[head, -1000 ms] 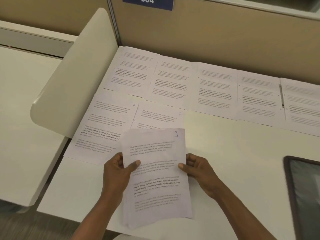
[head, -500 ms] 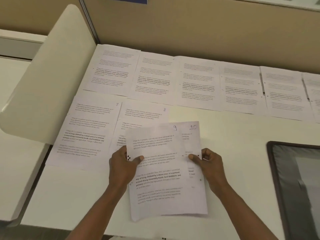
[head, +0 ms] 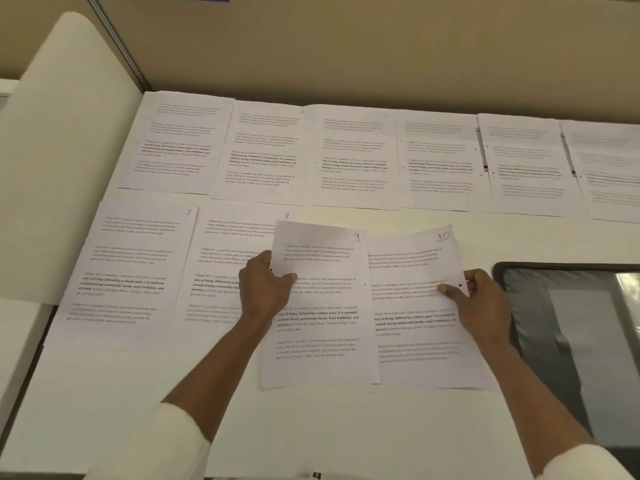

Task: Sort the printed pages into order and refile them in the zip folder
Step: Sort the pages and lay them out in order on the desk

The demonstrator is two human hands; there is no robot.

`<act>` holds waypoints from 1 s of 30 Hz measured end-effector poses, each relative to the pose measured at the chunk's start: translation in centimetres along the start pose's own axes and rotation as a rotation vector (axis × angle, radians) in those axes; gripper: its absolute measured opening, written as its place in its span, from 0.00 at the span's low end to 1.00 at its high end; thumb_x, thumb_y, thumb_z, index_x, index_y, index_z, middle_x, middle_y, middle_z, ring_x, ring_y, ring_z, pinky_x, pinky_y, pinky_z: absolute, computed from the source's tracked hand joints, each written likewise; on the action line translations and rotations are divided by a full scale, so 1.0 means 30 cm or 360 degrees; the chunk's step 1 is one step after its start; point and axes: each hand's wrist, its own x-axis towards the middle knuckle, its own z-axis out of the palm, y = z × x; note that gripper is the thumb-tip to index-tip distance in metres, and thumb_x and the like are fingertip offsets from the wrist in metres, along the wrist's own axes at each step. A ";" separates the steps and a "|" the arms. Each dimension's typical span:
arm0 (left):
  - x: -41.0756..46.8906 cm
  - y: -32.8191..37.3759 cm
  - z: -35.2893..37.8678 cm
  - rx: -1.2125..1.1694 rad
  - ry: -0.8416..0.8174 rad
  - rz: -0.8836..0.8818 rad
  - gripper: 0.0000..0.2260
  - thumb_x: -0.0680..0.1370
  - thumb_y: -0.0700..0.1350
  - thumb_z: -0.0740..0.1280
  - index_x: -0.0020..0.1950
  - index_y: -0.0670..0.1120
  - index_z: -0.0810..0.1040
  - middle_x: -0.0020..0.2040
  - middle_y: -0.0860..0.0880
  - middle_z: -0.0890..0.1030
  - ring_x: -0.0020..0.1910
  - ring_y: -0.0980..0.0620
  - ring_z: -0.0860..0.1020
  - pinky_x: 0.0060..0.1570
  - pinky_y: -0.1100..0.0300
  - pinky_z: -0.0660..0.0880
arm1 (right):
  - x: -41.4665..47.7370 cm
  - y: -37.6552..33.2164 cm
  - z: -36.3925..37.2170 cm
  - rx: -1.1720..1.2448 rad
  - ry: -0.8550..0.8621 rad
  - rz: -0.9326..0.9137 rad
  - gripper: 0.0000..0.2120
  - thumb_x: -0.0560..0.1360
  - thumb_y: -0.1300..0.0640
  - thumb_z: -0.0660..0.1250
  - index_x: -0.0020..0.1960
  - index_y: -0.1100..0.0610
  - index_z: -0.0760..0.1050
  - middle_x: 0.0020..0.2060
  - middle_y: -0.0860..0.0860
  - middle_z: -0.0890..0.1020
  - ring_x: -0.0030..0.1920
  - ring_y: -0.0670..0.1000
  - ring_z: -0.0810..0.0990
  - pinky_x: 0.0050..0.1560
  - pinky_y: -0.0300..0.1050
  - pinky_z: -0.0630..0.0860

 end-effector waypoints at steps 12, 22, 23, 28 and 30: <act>0.050 0.076 0.115 0.0448 0.0166 -0.0024 0.14 0.72 0.43 0.79 0.52 0.45 0.79 0.51 0.47 0.85 0.49 0.41 0.83 0.46 0.47 0.83 | 0.079 0.071 -0.038 0.0000 0.0042 0.0090 0.26 0.74 0.48 0.79 0.65 0.50 0.70 0.46 0.53 0.79 0.44 0.57 0.80 0.42 0.51 0.76; -0.077 0.108 0.192 0.0993 0.0366 0.0519 0.44 0.74 0.53 0.78 0.81 0.39 0.58 0.79 0.38 0.64 0.76 0.38 0.65 0.73 0.43 0.69 | 0.020 0.091 -0.065 -0.0424 0.0285 -0.0550 0.27 0.77 0.47 0.75 0.69 0.60 0.71 0.64 0.61 0.75 0.66 0.62 0.73 0.61 0.64 0.77; -0.095 0.086 0.205 0.1001 0.0269 0.0596 0.45 0.75 0.58 0.76 0.82 0.39 0.57 0.81 0.38 0.60 0.79 0.38 0.60 0.75 0.42 0.66 | 0.002 0.097 -0.061 -0.0457 0.0268 -0.0685 0.28 0.78 0.46 0.74 0.70 0.60 0.72 0.69 0.61 0.73 0.71 0.63 0.70 0.66 0.65 0.74; -0.185 -0.045 0.261 0.1063 -0.0051 0.0837 0.53 0.75 0.76 0.63 0.85 0.41 0.52 0.86 0.40 0.40 0.85 0.42 0.40 0.82 0.40 0.49 | -0.116 0.113 0.017 -0.0607 -0.0166 -0.0972 0.39 0.79 0.31 0.63 0.84 0.49 0.61 0.85 0.53 0.52 0.85 0.57 0.49 0.81 0.63 0.55; -0.213 -0.082 0.280 0.1105 -0.0113 0.0838 0.55 0.75 0.79 0.60 0.86 0.40 0.49 0.85 0.40 0.36 0.85 0.42 0.36 0.83 0.39 0.48 | -0.148 0.123 0.051 -0.0717 -0.0208 -0.0943 0.41 0.79 0.28 0.58 0.85 0.47 0.55 0.86 0.53 0.47 0.85 0.58 0.44 0.81 0.65 0.54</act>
